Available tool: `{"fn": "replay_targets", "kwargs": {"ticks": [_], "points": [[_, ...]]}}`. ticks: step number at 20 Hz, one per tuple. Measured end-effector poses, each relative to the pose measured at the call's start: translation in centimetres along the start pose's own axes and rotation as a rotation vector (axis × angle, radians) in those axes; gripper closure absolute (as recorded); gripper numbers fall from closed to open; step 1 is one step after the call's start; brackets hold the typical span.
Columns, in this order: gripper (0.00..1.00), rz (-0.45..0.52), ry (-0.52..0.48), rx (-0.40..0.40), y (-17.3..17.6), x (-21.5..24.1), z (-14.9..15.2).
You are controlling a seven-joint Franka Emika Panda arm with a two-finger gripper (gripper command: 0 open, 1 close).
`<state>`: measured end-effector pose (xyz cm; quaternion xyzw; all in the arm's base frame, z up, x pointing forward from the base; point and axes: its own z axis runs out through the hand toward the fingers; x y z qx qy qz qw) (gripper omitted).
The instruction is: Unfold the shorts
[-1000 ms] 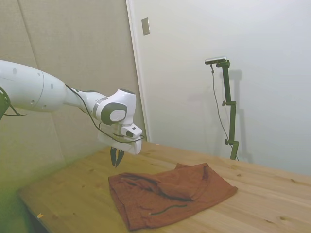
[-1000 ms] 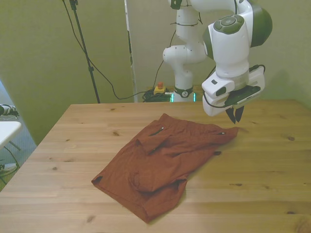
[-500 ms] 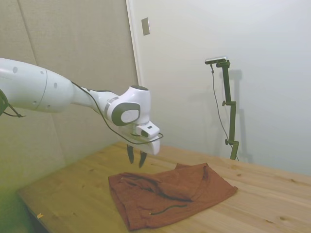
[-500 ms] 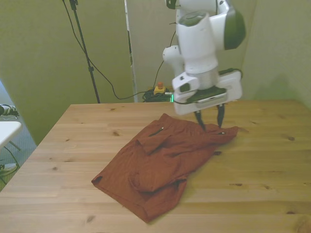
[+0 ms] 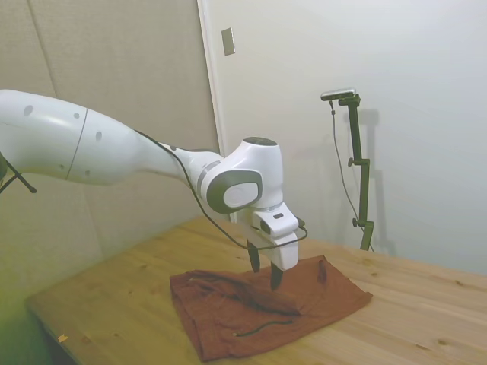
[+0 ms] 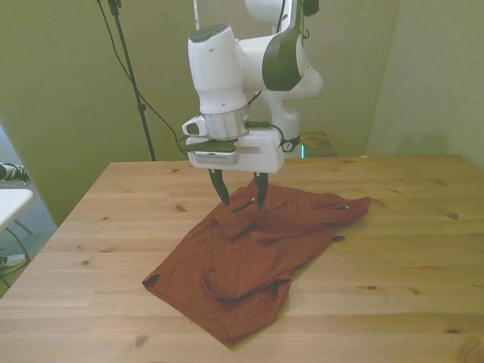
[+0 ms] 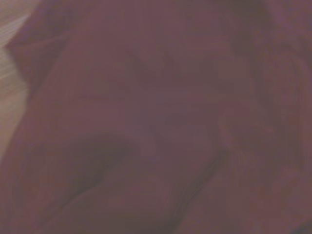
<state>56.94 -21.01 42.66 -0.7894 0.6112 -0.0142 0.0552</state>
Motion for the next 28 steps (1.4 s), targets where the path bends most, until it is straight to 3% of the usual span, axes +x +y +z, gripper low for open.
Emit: {"fn": "replay_targets", "kwargs": {"ticks": [5,11,12,28], "points": [[0.00,0.187,0.064,-0.027,1.6,1.7,1.5],[0.00,0.190,0.074,-0.001,0.7,1.8,3.8],[1.00,0.189,0.070,-0.006,0.6,1.7,4.3],[1.00,0.151,0.053,0.003,0.4,1.6,6.0]]}}
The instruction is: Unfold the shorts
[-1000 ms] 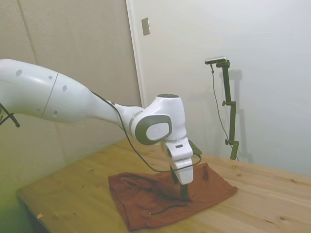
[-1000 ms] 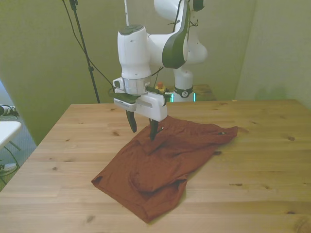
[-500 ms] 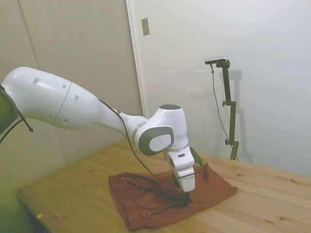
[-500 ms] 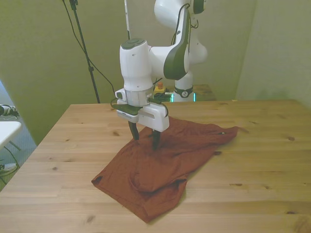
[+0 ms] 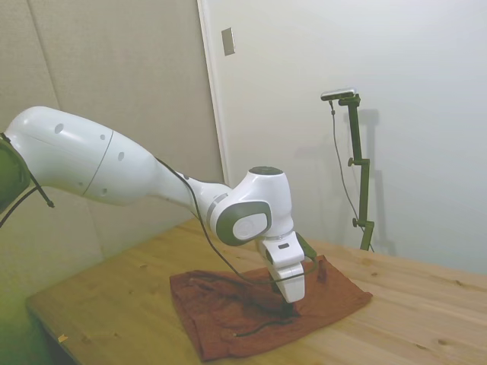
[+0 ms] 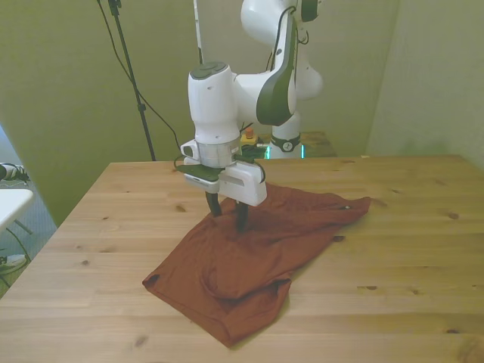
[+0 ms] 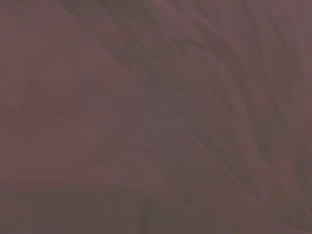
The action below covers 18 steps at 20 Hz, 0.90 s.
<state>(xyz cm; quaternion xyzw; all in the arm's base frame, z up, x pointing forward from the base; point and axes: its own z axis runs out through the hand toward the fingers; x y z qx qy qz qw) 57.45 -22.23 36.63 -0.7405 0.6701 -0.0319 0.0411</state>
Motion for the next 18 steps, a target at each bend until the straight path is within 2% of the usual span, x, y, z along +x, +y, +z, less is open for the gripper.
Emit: {"fn": "replay_targets", "kwargs": {"ticks": [11,18], "points": [[1.00,-0.016,-0.002,0.002,-0.2,-0.3,-0.1],[1.00,-0.080,0.020,0.072,-2.7,-2.8,-4.2]]}}
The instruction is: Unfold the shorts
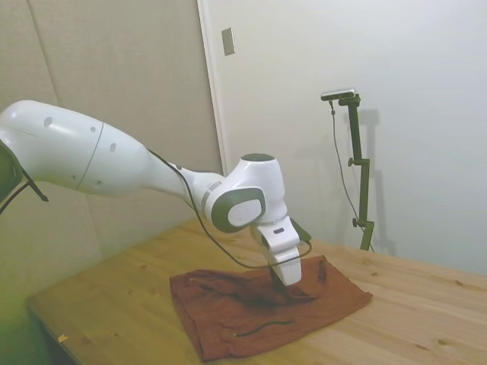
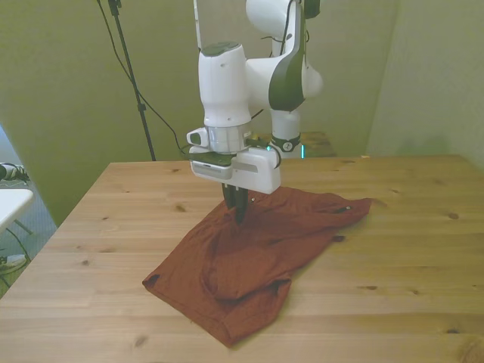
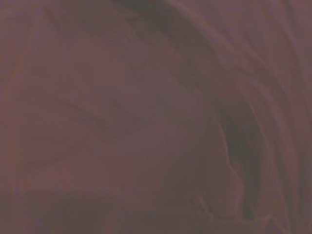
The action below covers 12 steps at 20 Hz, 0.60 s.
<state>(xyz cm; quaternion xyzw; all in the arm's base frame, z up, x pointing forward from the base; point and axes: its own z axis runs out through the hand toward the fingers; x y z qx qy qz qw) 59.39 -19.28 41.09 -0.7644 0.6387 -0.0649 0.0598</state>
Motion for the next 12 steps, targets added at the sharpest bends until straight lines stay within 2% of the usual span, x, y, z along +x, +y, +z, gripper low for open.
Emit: {"fn": "replay_targets", "kwargs": {"ticks": [7,12], "points": [[1.00,-0.125,0.007,0.079,-6.2,-5.8,-2.6],[1.00,-0.175,0.017,0.113,-10.2,-7.9,-2.2]]}}
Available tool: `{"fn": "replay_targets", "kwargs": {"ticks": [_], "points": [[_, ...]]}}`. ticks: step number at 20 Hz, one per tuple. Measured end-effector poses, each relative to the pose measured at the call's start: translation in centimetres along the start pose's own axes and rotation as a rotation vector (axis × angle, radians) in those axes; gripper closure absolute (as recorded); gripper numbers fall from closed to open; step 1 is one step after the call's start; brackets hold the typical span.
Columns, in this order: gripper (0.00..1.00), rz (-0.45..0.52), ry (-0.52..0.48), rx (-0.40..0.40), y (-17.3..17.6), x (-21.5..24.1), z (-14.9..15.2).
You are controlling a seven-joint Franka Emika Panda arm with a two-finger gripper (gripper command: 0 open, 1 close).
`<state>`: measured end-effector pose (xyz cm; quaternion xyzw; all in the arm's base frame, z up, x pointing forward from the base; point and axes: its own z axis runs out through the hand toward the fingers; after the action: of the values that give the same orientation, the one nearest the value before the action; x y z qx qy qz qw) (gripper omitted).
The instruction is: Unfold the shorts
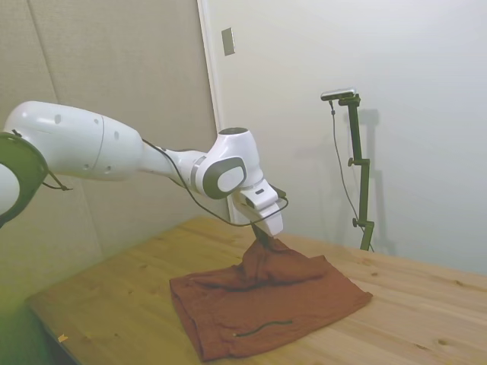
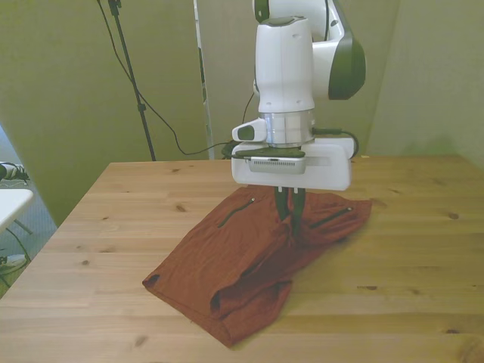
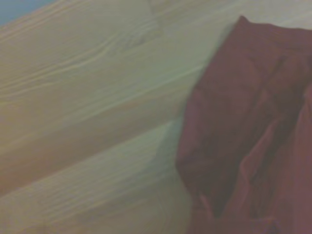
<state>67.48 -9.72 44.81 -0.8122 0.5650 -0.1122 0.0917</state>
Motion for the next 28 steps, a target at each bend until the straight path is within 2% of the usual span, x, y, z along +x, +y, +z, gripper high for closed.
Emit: {"fn": "replay_targets", "kwargs": {"ticks": [4,9,14,20,21,25,28], "points": [[1.00,-0.039,0.008,0.028,-3.1,-1.3,0.6],[1.00,-0.112,-0.009,0.050,-6.4,-5.4,1.4],[1.00,-0.187,-0.025,0.047,-8.0,-9.6,2.1],[1.00,-0.236,-0.038,0.053,-9.1,-11.7,2.7],[0.00,-0.242,-0.041,0.050,-9.2,-12.1,3.0],[0.00,-0.258,-0.047,0.040,-9.4,-13.2,3.9],[0.00,-0.261,-0.039,0.061,-10.1,-13.2,2.9]]}}
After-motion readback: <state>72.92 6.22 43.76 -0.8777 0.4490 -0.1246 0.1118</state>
